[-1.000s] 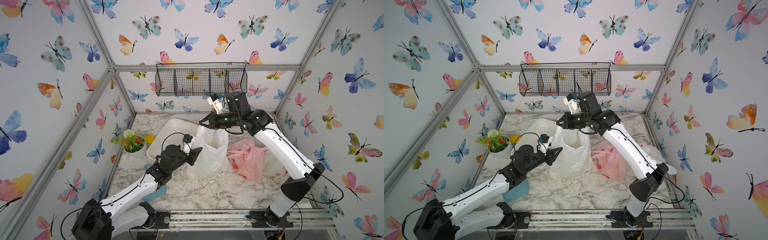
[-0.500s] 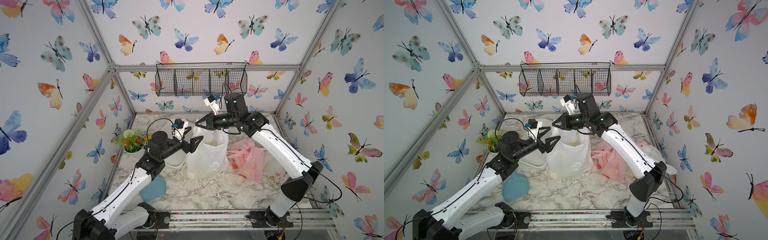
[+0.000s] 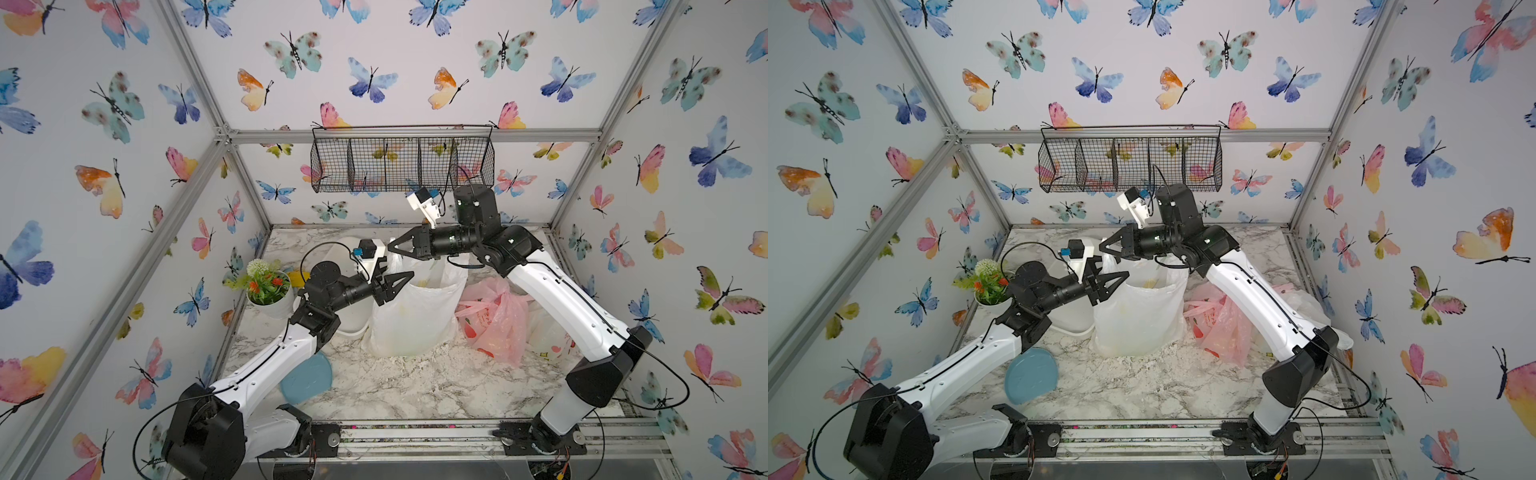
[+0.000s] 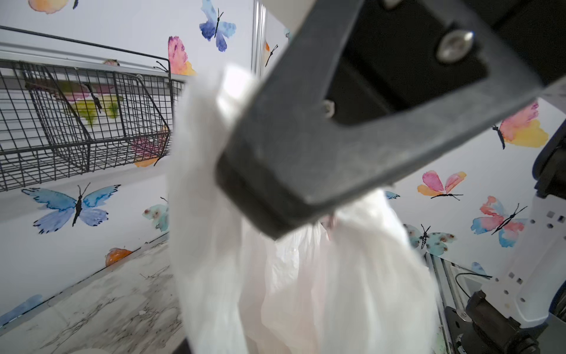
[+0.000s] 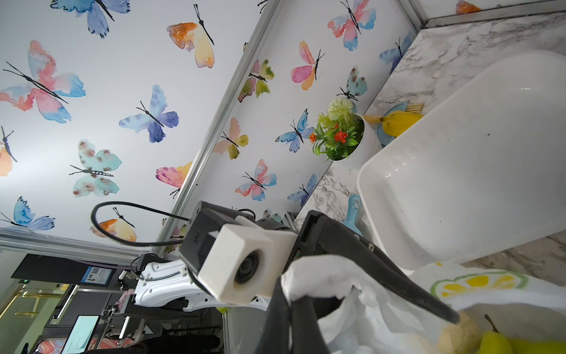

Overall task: Place the pears into plastic bags & tie knots
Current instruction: Tie the plastic bag at the center of the board.

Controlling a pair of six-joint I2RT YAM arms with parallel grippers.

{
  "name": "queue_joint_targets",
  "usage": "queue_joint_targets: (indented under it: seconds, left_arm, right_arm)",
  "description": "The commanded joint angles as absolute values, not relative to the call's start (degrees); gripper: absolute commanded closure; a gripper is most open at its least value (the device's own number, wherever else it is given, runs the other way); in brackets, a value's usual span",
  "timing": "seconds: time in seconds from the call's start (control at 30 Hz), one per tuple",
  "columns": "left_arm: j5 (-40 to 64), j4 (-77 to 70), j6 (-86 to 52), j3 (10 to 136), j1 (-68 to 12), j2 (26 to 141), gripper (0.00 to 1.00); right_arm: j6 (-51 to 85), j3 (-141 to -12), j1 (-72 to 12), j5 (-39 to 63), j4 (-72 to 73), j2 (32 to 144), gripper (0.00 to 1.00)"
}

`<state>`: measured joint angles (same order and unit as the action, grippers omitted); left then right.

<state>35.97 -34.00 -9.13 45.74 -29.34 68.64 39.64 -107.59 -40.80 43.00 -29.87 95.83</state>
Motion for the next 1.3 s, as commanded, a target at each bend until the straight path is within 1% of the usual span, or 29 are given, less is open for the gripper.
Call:
queue_joint_targets:
  seconds: [0.0,0.07,0.17,0.27,0.33,0.47,0.5,0.53,0.57,0.6,0.63,0.67,0.73,0.83,0.9,0.97,1.0,1.03,1.1,1.2,1.27]
  left_arm:
    - [37.3,-40.1,-10.2,45.3,-29.2,68.3,0.36]
    - [37.3,-40.2,-9.4,45.5,-29.2,68.3,0.36]
    - [39.2,-41.5,-10.5,46.2,-29.2,69.9,0.41]
    - [40.8,-45.2,-13.2,45.9,-29.1,71.7,0.49]
    - [41.0,-46.4,-13.9,45.8,-29.1,72.2,0.6]
    - [41.3,-46.2,-13.7,45.3,-29.2,72.6,0.77]
    - [41.6,-46.3,-13.8,44.9,-29.1,72.8,0.82]
    - [41.4,-46.0,-14.0,44.9,-29.1,73.0,0.88]
    - [41.2,-45.6,-14.2,44.9,-29.0,73.1,0.92]
    - [40.9,-44.8,-14.4,45.1,-28.6,73.0,0.96]
    - [40.3,-43.9,-14.7,45.2,-28.4,72.8,0.98]
    - [39.8,-43.1,-14.9,45.5,-28.1,72.6,0.99]
    - [38.9,-40.8,-15.2,46.4,-27.6,72.2,1.0]
    - [37.9,-38.9,-15.8,47.0,-27.0,71.5,1.0]
    - [37.5,-37.9,-16.1,47.2,-26.4,71.2,1.0]
    - [37.5,-37.3,-16.3,47.2,-26.1,71.1,1.0]
    - [37.7,-37.4,-16.3,47.1,-25.9,70.9,1.0]
    - [37.8,-37.4,-16.5,47.0,-26.0,70.8,1.0]
    - [38.5,-37.1,-16.6,47.3,-26.0,70.6,1.0]
    - [39.2,-36.7,-16.6,47.1,-25.9,70.1,1.0]
    - [39.6,-36.7,-16.7,47.0,-25.9,70.0,1.0]
  right_arm:
    - [40.7,-107.2,-40.5,45.7,-27.5,94.7,0.98]
    - [40.8,-106.7,-40.5,46.3,-27.0,94.7,0.98]
    - [41.4,-106.6,-40.5,47.1,-26.0,94.7,0.98]
    - [42.1,-106.4,-40.5,48.3,-24.7,94.7,0.98]
    - [42.3,-106.2,-40.5,48.6,-24.4,94.5,0.98]
    - [42.0,-106.1,-40.5,48.0,-23.8,94.3,0.98]
    - [41.8,-106.4,-40.5,48.0,-23.7,94.4,0.98]
    - [40.6,-107.1,-40.4,47.6,-24.6,94.6,0.94]
    - [38.3,-108.4,-40.2,46.5,-26.5,94.7,0.86]
    - [34.8,-110.3,-39.6,44.0,-29.7,94.7,0.77]
    - [31.3,-112.1,-38.6,41.3,-33.1,94.3,0.71]
    - [28.4,-113.1,-37.2,39.4,-35.3,93.7,0.68]
    - [22.6,-112.1,-33.8,35.9,-37.9,91.3,0.57]
    - [15.8,-105.7,-26.3,34.0,-37.1,86.1,0.44]
    - [9.9,-100.4,-24.3,27.3,-37.0,82.6,0.31]
    - [4.1,-91.8,-24.2,21.1,-34.2,78.8,0.15]
    - [2.2,-86.6,-24.1,17.2,-31.4,77.1,0.12]
    - [0.7,-83.0,-24.0,15.7,-29.1,76.1,0.1]
    - [-1.7,-77.1,-24.0,15.2,-23.8,75.3,0.07]
    - [-1.7,-72.3,-23.8,18.1,-14.5,76.5,0.04]
    - [-1.3,-69.1,-23.0,22.0,-6.7,77.9,0.03]
